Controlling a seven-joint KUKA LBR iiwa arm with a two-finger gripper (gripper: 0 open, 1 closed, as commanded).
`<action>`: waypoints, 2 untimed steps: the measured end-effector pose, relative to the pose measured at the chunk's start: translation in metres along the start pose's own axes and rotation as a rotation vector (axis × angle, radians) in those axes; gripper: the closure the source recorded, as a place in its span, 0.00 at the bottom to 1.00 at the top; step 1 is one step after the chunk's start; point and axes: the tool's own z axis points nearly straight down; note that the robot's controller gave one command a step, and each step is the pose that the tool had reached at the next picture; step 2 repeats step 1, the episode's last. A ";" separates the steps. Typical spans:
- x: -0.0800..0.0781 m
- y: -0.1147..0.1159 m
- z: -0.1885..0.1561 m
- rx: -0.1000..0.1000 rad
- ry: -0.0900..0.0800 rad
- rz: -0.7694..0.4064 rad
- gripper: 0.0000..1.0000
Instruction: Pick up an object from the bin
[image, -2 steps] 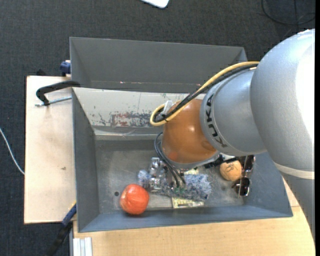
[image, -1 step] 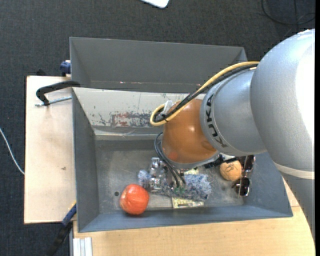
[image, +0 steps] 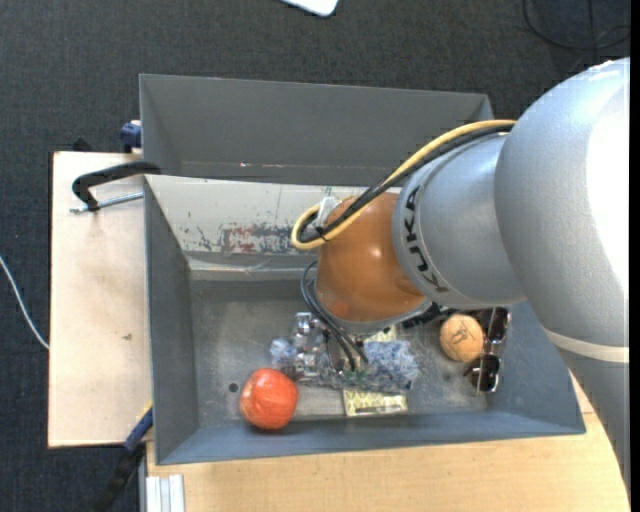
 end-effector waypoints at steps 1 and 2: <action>-0.023 0.008 -0.136 -0.003 -0.004 0.037 1.00; -0.023 0.008 -0.136 -0.003 -0.004 0.037 1.00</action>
Offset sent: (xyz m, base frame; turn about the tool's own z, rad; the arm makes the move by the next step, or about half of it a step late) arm 0.0000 0.0000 0.0000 0.0000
